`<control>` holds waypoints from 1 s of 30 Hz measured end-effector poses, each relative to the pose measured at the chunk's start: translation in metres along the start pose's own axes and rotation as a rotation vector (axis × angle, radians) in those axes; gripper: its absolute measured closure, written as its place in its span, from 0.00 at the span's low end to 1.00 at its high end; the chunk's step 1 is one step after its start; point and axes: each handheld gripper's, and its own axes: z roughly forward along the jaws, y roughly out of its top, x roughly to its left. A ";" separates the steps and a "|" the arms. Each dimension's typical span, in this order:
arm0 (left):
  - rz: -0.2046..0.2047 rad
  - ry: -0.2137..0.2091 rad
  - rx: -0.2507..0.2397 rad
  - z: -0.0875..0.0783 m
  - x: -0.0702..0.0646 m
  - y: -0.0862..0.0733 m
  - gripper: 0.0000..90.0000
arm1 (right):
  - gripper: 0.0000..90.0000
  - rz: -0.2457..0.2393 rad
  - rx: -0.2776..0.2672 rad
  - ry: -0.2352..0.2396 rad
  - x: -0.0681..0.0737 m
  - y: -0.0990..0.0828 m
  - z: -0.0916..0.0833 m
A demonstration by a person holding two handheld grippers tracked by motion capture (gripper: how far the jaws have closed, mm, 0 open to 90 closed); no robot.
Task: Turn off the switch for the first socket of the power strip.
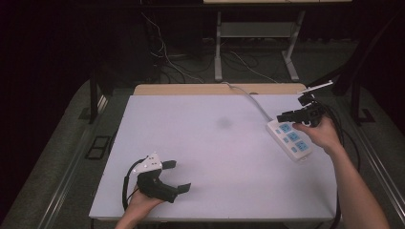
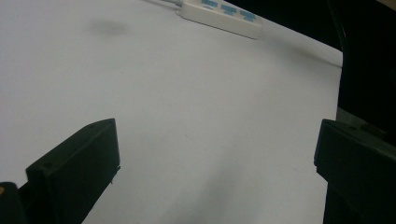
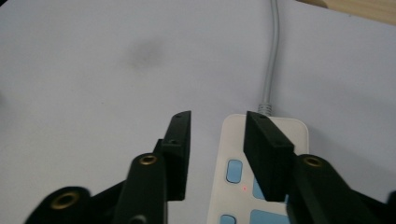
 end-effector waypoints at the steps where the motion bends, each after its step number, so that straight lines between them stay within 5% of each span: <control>1: 0.000 0.000 0.000 0.000 0.000 0.000 0.00 | 0.71 0.001 0.005 -0.001 -0.001 0.000 0.001; 11: -0.001 0.000 0.001 0.000 0.000 0.000 0.00 | 0.99 0.013 0.039 0.000 -0.009 -0.002 0.009; 30: 0.001 -0.002 0.003 0.000 0.001 0.000 0.00 | 0.99 0.037 0.068 0.021 -0.020 -0.011 0.023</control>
